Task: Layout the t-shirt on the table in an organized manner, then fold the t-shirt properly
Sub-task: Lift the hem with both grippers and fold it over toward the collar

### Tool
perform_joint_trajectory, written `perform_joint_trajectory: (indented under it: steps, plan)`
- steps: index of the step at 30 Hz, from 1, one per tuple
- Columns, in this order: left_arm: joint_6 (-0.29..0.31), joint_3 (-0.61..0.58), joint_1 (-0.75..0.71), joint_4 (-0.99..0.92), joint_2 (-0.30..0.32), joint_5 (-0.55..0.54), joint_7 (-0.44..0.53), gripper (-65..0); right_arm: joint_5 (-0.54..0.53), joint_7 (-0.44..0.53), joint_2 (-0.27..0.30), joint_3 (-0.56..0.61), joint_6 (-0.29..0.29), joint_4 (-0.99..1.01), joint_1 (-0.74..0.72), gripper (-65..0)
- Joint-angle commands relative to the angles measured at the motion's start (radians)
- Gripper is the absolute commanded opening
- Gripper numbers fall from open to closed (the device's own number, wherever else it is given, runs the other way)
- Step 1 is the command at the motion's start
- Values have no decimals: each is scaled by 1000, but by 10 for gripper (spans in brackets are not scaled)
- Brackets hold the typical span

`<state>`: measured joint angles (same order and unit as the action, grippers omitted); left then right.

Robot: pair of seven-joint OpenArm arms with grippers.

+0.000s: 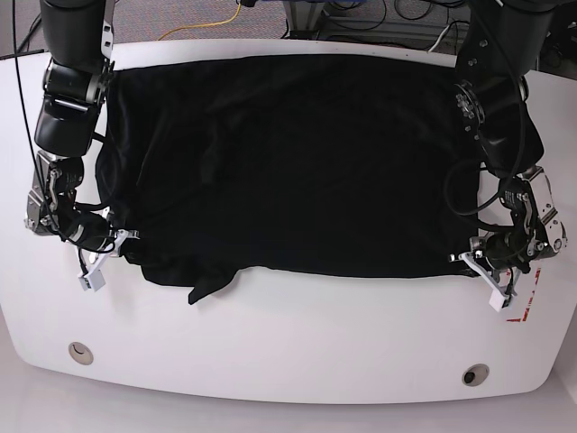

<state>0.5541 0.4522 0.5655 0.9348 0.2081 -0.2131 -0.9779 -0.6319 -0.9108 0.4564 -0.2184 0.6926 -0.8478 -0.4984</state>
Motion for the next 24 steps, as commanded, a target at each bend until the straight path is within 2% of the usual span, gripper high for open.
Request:
perform_joint_trajectory:
  steps: [1, 9, 17, 24]
  plan:
    - [4, 1, 47, 23, 14, -9, -8, -650, -16, 20, 23, -5, 6, -17, -35, -650]
    - [8, 1, 63, 28, 14, -10, -52, -650, -22, 12, 23, -6, 6, -75, -13, -650]
    - [11, 3, 12, 143, 15, -12, -115, -650, -27, -72, 18, -51, 6, -271, 60, -650]
    - [87, 3, -57, 264, 15, -69, -221, -650, -27, -113, 17, -83, 6, -411, 134, -650]
